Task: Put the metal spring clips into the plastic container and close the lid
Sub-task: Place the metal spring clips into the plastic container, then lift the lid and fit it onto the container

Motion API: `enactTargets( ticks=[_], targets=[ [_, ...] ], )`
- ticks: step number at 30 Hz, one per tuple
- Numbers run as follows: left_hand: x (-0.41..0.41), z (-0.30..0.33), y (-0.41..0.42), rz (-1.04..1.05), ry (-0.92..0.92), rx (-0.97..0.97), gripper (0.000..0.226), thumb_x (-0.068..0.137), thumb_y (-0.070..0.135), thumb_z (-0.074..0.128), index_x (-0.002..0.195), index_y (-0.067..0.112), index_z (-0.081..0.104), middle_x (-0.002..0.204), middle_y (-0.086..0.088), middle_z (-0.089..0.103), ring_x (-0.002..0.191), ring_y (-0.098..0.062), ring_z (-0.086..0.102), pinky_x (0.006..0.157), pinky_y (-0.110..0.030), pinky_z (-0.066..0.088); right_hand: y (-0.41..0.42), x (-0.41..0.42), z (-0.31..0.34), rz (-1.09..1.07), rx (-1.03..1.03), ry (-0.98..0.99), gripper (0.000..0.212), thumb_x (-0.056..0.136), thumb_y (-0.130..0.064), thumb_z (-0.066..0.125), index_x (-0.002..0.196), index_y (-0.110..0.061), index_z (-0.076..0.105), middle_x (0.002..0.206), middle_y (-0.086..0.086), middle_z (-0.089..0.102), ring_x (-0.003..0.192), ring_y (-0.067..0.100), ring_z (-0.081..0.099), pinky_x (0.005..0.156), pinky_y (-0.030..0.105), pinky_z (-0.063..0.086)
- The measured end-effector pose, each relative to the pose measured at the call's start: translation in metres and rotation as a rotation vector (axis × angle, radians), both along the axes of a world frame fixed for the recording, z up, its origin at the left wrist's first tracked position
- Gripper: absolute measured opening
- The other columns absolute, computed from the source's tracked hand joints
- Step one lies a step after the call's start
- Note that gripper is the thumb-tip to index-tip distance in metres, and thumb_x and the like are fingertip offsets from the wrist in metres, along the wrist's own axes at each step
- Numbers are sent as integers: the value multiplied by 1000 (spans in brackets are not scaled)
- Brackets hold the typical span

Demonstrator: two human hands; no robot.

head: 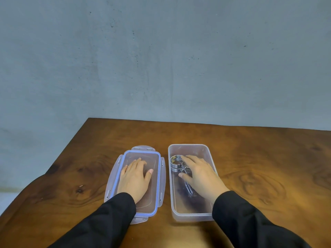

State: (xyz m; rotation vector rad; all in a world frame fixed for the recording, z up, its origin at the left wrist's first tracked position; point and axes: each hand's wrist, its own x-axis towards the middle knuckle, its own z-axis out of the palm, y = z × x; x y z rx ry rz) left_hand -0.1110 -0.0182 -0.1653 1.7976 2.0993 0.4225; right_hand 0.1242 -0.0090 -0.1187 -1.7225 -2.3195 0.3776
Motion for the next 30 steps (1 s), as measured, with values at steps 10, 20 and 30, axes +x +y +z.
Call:
enactTargets(
  ticks=[10,20,30],
  targets=[
    [45,13,-19,-140,295,-33,43,96,61,52,121,27,61,125,3,63,118,-20,57,103,-40,50,-16,47,1,-291,84,101,53,102,-24,51,152,-17,38,157,7,41,142,27,40,113,44,38],
    [54,32,0,-94,319,-85,25,101,27,53,109,15,73,106,-9,73,97,-26,70,88,-36,59,-19,52,-6,-276,32,243,47,100,-4,42,144,-17,49,126,11,65,109,32,61,83,33,46],
    [11,177,0,95,-356,302,37,88,12,56,56,11,38,56,-19,53,53,-24,50,52,-31,40,-16,56,22,-346,211,509,45,103,-33,48,145,-14,50,147,4,52,135,22,47,112,37,39]
  ],
)
